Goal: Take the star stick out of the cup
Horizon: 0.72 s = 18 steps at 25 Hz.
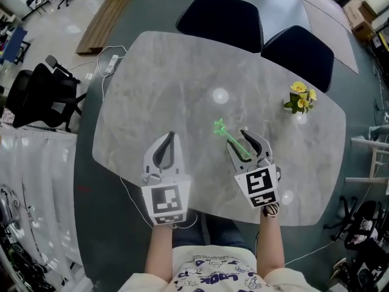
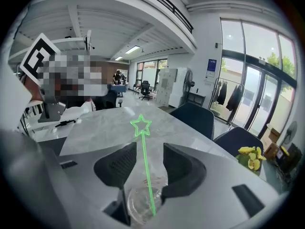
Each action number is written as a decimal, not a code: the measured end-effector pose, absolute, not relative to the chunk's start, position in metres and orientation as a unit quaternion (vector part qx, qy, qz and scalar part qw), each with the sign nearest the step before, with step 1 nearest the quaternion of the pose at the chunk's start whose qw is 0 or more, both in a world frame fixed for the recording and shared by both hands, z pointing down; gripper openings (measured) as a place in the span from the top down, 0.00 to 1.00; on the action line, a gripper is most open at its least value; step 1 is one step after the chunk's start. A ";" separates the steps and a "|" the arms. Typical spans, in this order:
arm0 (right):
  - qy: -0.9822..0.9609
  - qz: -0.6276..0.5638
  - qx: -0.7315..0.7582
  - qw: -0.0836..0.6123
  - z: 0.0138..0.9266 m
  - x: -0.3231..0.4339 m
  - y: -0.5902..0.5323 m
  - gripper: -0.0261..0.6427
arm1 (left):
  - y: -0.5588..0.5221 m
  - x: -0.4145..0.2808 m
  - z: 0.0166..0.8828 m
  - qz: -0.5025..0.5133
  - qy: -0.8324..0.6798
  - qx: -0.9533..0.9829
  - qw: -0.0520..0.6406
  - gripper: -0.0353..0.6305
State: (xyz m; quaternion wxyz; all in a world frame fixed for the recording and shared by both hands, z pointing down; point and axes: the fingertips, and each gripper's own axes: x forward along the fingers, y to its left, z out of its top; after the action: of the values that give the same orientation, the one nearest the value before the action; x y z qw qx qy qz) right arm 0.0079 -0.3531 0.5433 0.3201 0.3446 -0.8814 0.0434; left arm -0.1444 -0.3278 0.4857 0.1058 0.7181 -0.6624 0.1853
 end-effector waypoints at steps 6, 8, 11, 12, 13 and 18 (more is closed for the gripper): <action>-0.881 0.033 0.325 0.342 0.558 -0.002 -0.355 0.70 | -0.329 -0.151 0.494 0.188 -0.666 0.713 0.113 0.94; -0.880 0.031 0.322 0.347 0.562 -0.003 -0.357 0.72 | -0.329 -0.154 0.498 0.190 -0.667 0.711 0.116 0.94; -0.879 0.029 0.318 0.355 0.569 -0.004 -0.357 0.74 | -0.327 -0.157 0.504 0.193 -0.668 0.708 0.121 0.94; -0.878 0.028 0.317 0.358 0.571 -0.004 -0.357 0.75 | -0.326 -0.157 0.506 0.194 -0.669 0.707 0.123 0.94; -0.878 0.027 0.315 0.360 0.572 -0.005 -0.357 0.76 | -0.326 -0.158 0.507 0.194 -0.670 0.706 0.125 0.94; -0.873 0.023 0.315 0.372 0.579 -0.004 -0.358 0.80 | -0.323 -0.161 0.511 0.194 -0.672 0.703 0.130 0.94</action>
State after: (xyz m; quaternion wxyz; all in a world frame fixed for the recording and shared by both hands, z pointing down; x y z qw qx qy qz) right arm -0.0042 -0.3580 0.5789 0.3716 0.3152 -0.8729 0.0228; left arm -0.1610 -0.3231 0.5107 0.1296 0.7028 -0.6720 0.1941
